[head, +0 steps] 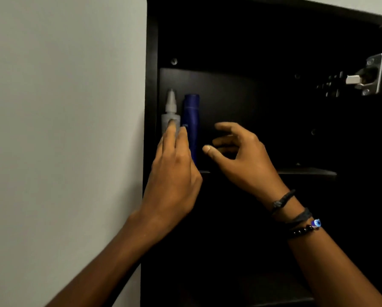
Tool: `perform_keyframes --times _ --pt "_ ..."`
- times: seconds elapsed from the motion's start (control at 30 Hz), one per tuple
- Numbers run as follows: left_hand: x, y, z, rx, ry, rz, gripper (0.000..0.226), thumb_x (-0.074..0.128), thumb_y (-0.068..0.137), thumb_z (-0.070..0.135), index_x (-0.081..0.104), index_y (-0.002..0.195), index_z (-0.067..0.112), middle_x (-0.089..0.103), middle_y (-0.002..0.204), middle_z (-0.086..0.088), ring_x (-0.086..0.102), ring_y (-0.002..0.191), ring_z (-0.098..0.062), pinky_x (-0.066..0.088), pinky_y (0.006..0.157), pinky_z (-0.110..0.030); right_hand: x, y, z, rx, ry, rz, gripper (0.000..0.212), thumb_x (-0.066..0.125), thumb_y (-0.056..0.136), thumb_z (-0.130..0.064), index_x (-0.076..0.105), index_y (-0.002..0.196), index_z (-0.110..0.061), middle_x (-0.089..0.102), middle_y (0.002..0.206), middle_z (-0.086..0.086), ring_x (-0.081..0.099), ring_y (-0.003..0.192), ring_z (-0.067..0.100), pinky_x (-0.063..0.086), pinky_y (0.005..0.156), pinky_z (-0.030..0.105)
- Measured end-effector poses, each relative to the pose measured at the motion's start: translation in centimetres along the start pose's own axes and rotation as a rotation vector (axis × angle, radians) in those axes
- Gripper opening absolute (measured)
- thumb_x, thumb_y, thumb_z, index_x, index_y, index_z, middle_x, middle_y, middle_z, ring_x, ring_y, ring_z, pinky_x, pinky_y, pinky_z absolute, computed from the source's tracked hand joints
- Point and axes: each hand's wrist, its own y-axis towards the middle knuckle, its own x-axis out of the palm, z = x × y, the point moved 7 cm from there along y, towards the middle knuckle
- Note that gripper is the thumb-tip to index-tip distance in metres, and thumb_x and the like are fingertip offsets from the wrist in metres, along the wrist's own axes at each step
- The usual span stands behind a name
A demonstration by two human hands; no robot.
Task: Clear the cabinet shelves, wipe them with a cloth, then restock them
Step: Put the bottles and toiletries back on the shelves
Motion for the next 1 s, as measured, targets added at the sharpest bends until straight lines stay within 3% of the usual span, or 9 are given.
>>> perform_keyframes --times 0.1,0.2,0.27,0.33,0.53,0.77,0.9,1.0 --pt "0.1 -1.5 0.7 0.063 -0.003 0.024 0.048 0.036 0.095 0.014 0.033 0.142 0.004 0.024 0.154 -0.014 0.020 0.144 -0.024 0.016 0.118 -0.033 -0.5 -2.6 -0.4 -0.038 -0.161 -0.011 0.051 0.060 0.089 -0.042 0.043 0.136 -0.033 0.060 0.127 -0.007 0.055 0.120 0.009 0.045 0.103 0.037" --pt "0.8 -3.8 1.0 0.087 0.004 -0.017 0.050 0.034 0.094 0.015 0.032 0.143 0.007 0.021 0.156 -0.011 0.012 0.146 -0.022 0.011 0.120 -0.043 -0.5 -5.7 -0.2 -0.042 -0.274 -0.068 0.055 0.046 0.096 -0.042 0.027 0.147 -0.033 0.036 0.151 -0.006 0.028 0.142 0.011 0.019 0.119 0.040" --pt "1.4 -5.9 1.3 0.101 0.002 -0.058 0.054 0.035 0.091 0.010 0.030 0.144 0.008 0.017 0.157 -0.010 0.007 0.146 -0.022 0.007 0.120 -0.045 0.0 -8.0 0.2 -0.037 -0.340 -0.118 0.059 0.040 0.098 -0.043 0.012 0.150 -0.038 0.015 0.160 -0.004 0.007 0.148 0.012 0.002 0.119 0.041" --pt "2.0 -8.4 1.5 0.105 -0.025 -0.101 0.058 0.037 0.087 0.003 0.028 0.145 0.007 0.015 0.157 -0.010 0.005 0.147 -0.022 0.009 0.120 -0.047 0.3 -10.4 0.8 -0.025 -0.381 -0.142 0.062 0.036 0.099 -0.044 0.001 0.149 -0.042 -0.002 0.161 -0.005 -0.005 0.148 0.012 -0.004 0.116 0.037" --pt "4.8 -16.8 1.5 0.083 -0.139 -0.253 0.064 0.037 0.085 -0.007 0.024 0.146 0.005 0.012 0.157 -0.011 0.003 0.147 -0.021 0.014 0.119 -0.047 2.0 -18.8 3.6 0.107 -0.337 -0.246 0.063 0.037 0.100 -0.041 -0.003 0.149 -0.042 -0.012 0.160 -0.009 -0.012 0.147 0.011 -0.002 0.120 0.042" --pt "10.0 -28.2 0.6 -0.059 -0.252 -0.476 0.059 0.038 0.089 -0.003 0.025 0.146 0.005 0.016 0.157 -0.009 0.007 0.147 -0.018 0.019 0.118 -0.045 5.3 -30.0 8.8 0.379 -0.282 -0.423 0.065 0.038 0.100 -0.040 -0.006 0.148 -0.044 -0.015 0.159 -0.010 -0.013 0.147 0.012 0.001 0.121 0.041" --pt "12.5 -34.9 -0.2 -0.190 -0.348 -0.555 0.060 0.041 0.083 -0.007 0.035 0.141 0.008 0.033 0.150 -0.006 0.029 0.139 -0.017 0.024 0.116 -0.032 6.2 -37.0 12.7 0.510 -0.256 -0.477 0.070 0.049 0.098 -0.025 0.003 0.150 -0.038 0.002 0.161 -0.005 0.000 0.148 0.012 0.015 0.121 0.041" --pt "14.5 -40.2 -1.0 -0.374 -0.452 -0.635 0.055 0.039 0.080 -0.007 0.044 0.133 0.010 0.048 0.135 -0.007 0.049 0.121 -0.018 0.038 0.105 -0.030 5.6 -42.5 15.8 0.646 -0.206 -0.422 0.066 0.050 0.096 -0.008 0.019 0.150 -0.029 0.026 0.156 -0.005 0.019 0.144 0.005 0.026 0.118 0.032"
